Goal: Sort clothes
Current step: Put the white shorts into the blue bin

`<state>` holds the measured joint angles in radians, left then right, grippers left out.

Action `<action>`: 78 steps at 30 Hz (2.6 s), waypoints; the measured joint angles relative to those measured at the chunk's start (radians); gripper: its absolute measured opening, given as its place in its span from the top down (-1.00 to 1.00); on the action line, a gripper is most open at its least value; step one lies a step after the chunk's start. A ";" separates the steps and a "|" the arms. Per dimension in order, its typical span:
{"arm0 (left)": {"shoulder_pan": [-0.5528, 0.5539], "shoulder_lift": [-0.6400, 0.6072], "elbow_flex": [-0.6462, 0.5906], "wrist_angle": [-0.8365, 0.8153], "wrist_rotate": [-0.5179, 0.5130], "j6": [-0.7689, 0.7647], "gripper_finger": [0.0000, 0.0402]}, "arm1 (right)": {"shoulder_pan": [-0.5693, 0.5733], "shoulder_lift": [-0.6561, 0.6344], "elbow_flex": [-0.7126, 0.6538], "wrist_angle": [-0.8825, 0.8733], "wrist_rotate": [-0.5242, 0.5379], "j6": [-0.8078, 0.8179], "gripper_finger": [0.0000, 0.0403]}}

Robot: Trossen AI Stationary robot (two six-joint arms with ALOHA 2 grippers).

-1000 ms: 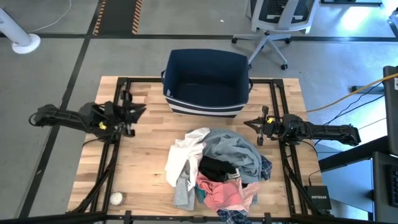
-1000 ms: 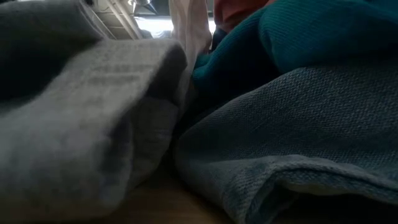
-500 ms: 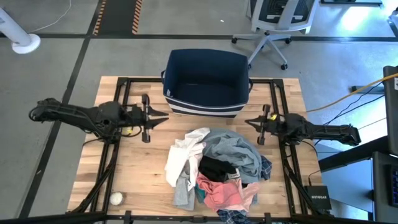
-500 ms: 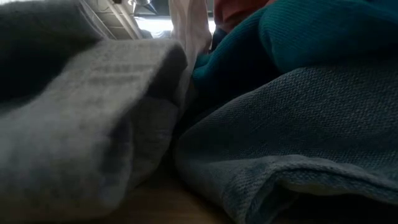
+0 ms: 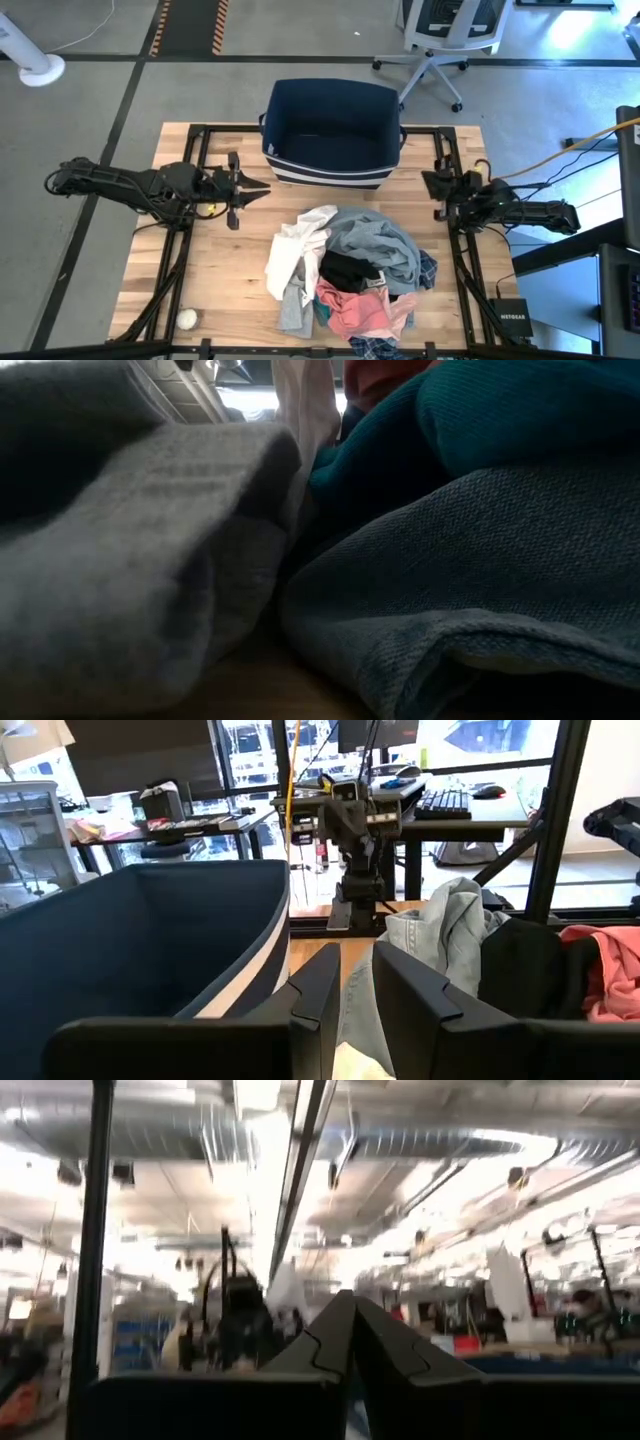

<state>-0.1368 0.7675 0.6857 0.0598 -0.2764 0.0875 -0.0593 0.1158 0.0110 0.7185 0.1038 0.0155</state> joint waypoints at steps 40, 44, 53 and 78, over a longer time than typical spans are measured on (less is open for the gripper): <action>-0.001 -0.141 -0.001 -0.109 -0.027 -0.053 0.71 | 0.341 1.683 1.882 -1.433 0.244 -0.592 0.87; -0.001 -0.141 -0.001 -0.106 -0.027 -0.051 0.71 | 0.340 1.760 1.899 -1.410 0.236 -0.575 0.87; -0.001 -0.141 -0.001 -0.101 -0.027 -0.048 0.71 | 0.341 1.885 1.900 -1.240 0.295 -0.597 0.87; -0.001 -0.141 -0.001 -0.070 -0.027 -0.009 0.71 | 0.341 2.057 1.900 -1.427 0.134 -0.480 -0.42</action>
<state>-0.1375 0.6262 0.6846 -0.0104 -0.3038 0.0788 0.2818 2.1723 1.9106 -0.7090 0.2374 -0.4641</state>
